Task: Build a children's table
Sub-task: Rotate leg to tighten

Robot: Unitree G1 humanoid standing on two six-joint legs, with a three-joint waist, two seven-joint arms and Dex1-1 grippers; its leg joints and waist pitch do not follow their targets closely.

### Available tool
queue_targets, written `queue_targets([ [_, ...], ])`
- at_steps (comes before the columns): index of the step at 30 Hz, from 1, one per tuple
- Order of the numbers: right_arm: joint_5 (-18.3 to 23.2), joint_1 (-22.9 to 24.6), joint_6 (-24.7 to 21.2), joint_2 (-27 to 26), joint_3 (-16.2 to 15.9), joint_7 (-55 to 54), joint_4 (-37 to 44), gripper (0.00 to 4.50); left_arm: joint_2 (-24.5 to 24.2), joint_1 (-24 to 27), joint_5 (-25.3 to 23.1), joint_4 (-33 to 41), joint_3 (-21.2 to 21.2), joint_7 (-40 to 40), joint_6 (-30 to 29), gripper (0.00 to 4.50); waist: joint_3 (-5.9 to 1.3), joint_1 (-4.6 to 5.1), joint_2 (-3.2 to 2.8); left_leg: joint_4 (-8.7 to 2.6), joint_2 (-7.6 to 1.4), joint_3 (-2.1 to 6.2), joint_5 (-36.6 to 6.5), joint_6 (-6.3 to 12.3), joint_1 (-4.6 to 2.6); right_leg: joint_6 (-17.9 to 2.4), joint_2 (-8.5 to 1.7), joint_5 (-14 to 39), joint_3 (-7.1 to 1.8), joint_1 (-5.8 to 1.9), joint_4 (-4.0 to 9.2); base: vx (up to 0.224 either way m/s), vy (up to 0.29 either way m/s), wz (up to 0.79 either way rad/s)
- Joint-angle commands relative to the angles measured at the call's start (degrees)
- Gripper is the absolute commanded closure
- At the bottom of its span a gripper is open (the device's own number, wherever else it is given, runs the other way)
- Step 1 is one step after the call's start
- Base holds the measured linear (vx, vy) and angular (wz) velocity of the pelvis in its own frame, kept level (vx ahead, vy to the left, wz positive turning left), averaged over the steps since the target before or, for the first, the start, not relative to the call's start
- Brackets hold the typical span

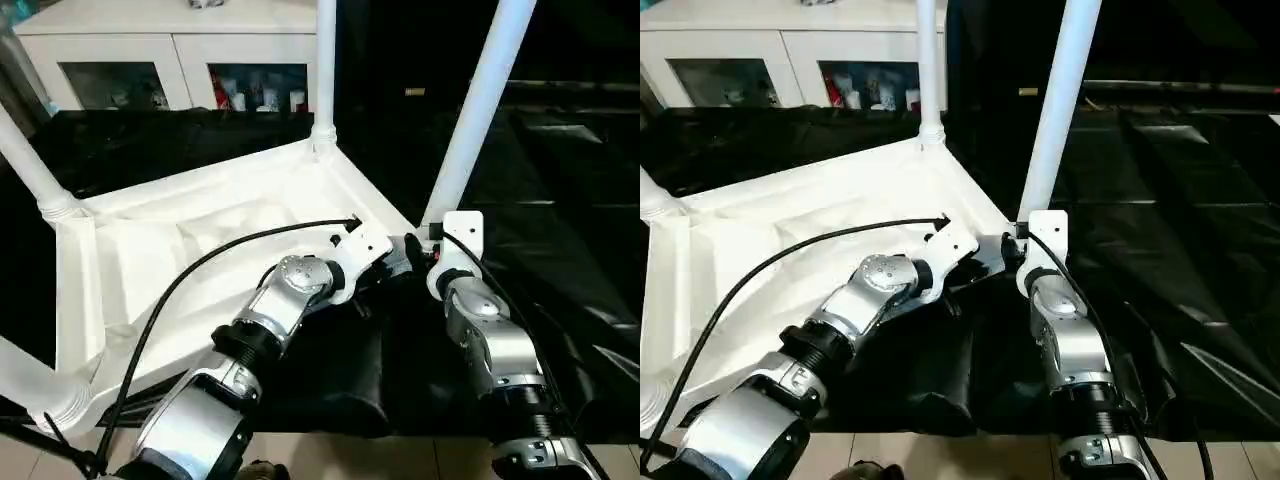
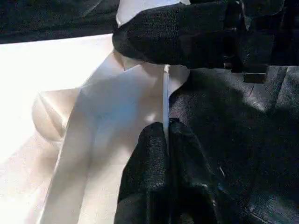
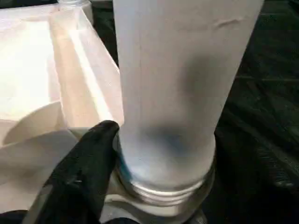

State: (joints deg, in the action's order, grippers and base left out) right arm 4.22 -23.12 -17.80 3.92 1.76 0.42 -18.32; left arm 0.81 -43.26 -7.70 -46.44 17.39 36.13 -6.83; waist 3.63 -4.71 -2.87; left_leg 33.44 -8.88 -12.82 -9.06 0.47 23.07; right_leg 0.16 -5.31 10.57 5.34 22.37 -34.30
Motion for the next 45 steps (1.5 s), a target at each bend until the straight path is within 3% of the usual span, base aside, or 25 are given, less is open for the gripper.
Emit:
queue_targets([
  [1, 1.55, -0.73, 0.86, 0.52, -0.74, 3.48, 1.48, 0.87, -1.01, 0.59, 1.2, 1.85, -0.27, 2.38, 4.71, 4.5, -3.46, 0.02, 1.09, -4.45, -4.89, 3.47, -18.22, -0.07, -1.93, -9.27, -5.36, 15.82, -3.76, -1.63, 5.33, 0.0, 0.0, 0.0],
  [5, 2.52, -0.34, -3.15, 5.09, -1.91, 11.45, 5.82, 0.58, -3.56, 1.79, 2.02, 3.54, -0.24, 7.19, 6.67, 4.5, -3.59, -0.3, 1.21, -4.17, -4.93, 3.29, -14.61, 2.35, -1.72, -9.6, -5.25, 13.15, -3.69, -2.13, 5.02, 0.0, 0.0, 0.0],
  [7, 4.01, 0.97, -7.66, 10.19, -2.74, 17.39, 9.78, 0.38, -5.64, 2.31, 2.55, 4.37, -0.42, 9.51, 7.56, 4.5, -3.59, -0.53, 1.13, -4.06, -4.99, 3.24, -13.06, 3.45, -1.68, -9.79, -5.08, 12.11, -3.66, -2.11, 4.83, 0.0, 0.0, 0.0],
  [11, 5.71, 3.4, -12.2, 17.12, -4.6, 25.45, 14.55, 0.13, -7.63, 2.54, 3.66, 4.62, -1.07, 12.67, 8.52, 4.5, -3.78, -0.82, 0.92, -3.99, -5.34, 3.18, -12.48, 3.6, -1.97, -10.82, -5.09, 10.44, -3.66, -1.93, 4.56, 0.0, 0.0, 0.0],
  [15, 7.34, 6.36, -13.83, 23.66, -6.92, 34.38, 19.77, 0.07, -9.7, 3.4, 5.61, 6.93, -0.99, 18.77, 9.08, 4.5, -3.88, -0.99, 1.17, -3.64, -5.23, 3.09, -11.39, 4.41, -1.53, -12.33, -5.41, 7.42, -3.62, -2.39, 4.09, 0.0, 0.0, 0.0],
  [17, 8.09, 7.21, -14.59, 25.66, -7.58, 37.07, 21.82, 0.07, -10.58, 4.14, 6.82, 9.01, -0.7, 22.35, 8.51, 4.5, -3.85, -1.08, 1.21, -3.53, -5.15, 3.04, -11.35, 4.87, -1.48, -12.35, -5.49, 8.57, -3.58, -2.3, 4.22, 0.0, 0.0, 0.0],
  [21, 9.38, 7.28, -16.58, 26.88, -7.71, 38.78, 23.47, 0.07, -11.57, 5.14, 8.07, 11.71, 0.06, 26.4, 8.18, 4.5, -3.69, -1.34, 0.98, -3.72, -5.45, 3.05, -13.36, 3.53, -2.04, -11.83, -5.3, 13.85, -3.64, -1.66, 4.79, 0.0, 0.0, 0.0],
  [26, 10.37, 7.09, -17.54, 26.84, -7.96, 39.97, 24.62, 0.07, -12.44, 6.54, 9.12, 14.65, 1.32, 29.87, 6.84, 4.5, -3.75, -1.91, 1.03, -3.98, -5.56, 3.09, -14.73, 1.33, -2.3, -11.34, -5.33, 14.51, -3.77, -1.53, 4.62, 0.0, 0.0, 0.0],
  [45, 9.9, 8.1, -19.23, 28.27, -9.28, 42.75, 24.82, 1.61, -13.36, 6.94, 8.46, 15.79, 0.94, 30.96, 5.81, 4.5, -4.09, -2.2, 0.84, -3.55, -5.38, 3.12, -12.18, 2.34, -1.93, -11.97, -5.34, 10.48, -3.61, -1.91, 4.09, 0.0, 0.0, 0.0],
])
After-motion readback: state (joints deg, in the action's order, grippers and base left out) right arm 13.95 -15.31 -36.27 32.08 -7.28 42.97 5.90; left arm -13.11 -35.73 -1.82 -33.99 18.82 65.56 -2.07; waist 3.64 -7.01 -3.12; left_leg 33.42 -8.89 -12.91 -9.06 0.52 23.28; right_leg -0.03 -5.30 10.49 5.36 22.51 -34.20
